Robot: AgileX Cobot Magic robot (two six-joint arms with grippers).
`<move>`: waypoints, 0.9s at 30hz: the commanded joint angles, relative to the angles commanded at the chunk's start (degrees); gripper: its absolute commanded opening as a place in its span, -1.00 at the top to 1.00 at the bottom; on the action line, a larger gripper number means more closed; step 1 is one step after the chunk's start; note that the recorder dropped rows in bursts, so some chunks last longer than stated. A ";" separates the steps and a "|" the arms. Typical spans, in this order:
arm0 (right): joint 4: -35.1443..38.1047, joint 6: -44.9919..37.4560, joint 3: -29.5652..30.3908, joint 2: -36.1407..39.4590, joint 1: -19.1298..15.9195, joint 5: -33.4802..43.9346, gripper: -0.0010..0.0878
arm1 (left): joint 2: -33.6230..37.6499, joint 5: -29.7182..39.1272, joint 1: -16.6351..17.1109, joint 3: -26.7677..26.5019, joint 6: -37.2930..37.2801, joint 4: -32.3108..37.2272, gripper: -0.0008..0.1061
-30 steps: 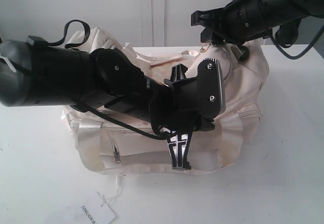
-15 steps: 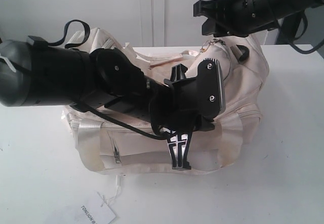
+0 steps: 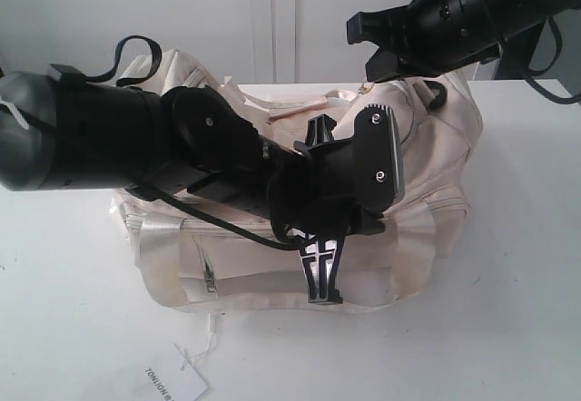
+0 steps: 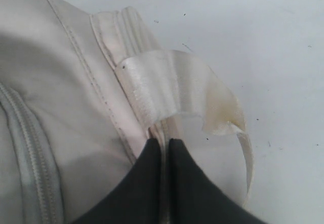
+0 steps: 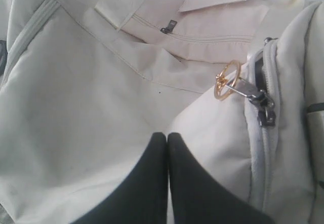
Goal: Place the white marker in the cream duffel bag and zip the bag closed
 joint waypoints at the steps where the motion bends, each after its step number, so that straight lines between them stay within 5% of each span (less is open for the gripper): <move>1: 0.00 0.00 0.00 0.00 0.00 0.00 0.98 | 0.00 0.00 0.00 0.00 0.00 0.00 0.99; 6: 0.00 0.00 0.00 0.00 0.00 0.00 0.98 | 0.00 -0.22 0.00 0.00 0.10 0.00 0.84; 14: 0.00 0.00 0.00 0.00 0.00 -0.10 0.98 | -0.11 -0.01 0.00 0.00 0.10 0.00 0.01; 27: -0.03 0.15 0.00 0.00 0.00 -0.58 0.98 | -7.67 5.86 0.00 0.00 -7.67 0.00 -0.07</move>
